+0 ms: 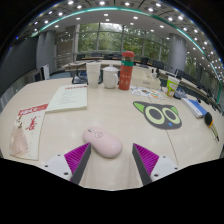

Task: Arrange mouse

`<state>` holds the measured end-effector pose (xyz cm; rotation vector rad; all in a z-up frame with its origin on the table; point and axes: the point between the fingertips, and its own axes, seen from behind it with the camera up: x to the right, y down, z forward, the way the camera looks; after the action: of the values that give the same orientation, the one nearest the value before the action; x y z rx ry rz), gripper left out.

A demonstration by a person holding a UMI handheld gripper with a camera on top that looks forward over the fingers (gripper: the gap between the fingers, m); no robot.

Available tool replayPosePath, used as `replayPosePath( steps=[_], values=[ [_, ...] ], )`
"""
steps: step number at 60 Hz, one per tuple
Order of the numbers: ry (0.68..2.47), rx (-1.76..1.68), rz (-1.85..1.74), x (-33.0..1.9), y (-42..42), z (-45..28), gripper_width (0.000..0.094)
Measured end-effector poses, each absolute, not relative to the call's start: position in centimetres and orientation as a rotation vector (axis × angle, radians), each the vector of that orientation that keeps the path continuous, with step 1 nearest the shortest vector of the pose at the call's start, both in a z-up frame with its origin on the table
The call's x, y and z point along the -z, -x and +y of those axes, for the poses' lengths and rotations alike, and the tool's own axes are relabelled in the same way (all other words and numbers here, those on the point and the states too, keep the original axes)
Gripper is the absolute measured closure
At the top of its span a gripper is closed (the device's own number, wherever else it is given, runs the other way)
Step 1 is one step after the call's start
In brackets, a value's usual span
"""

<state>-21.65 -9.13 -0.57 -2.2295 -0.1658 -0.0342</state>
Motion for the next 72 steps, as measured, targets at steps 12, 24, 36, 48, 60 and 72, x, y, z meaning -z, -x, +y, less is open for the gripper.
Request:
replayPosePath(
  steps=[12, 24, 36, 48, 60, 72],
  values=[
    [2.229, 0.049, -0.183, 0.8, 21.8, -4.9, 0.0093],
    [2.231, -0.029, -0.218, 1.2, 22.8, -2.0, 0.0273],
    [2.228, -0.063, -0.297, 1.4, 23.8, -1.6, 0.0533],
    [2.225, -0.143, -0.317, -0.4, 24.3, -1.7, 0.0608],
    [2.031, -0.19, -0.223, -12.5, 20.0, 1.5, 0.0609],
    [1.988, -0.131, -0.126, -15.1, 10.2, 6.8, 0.0612]
  ],
)
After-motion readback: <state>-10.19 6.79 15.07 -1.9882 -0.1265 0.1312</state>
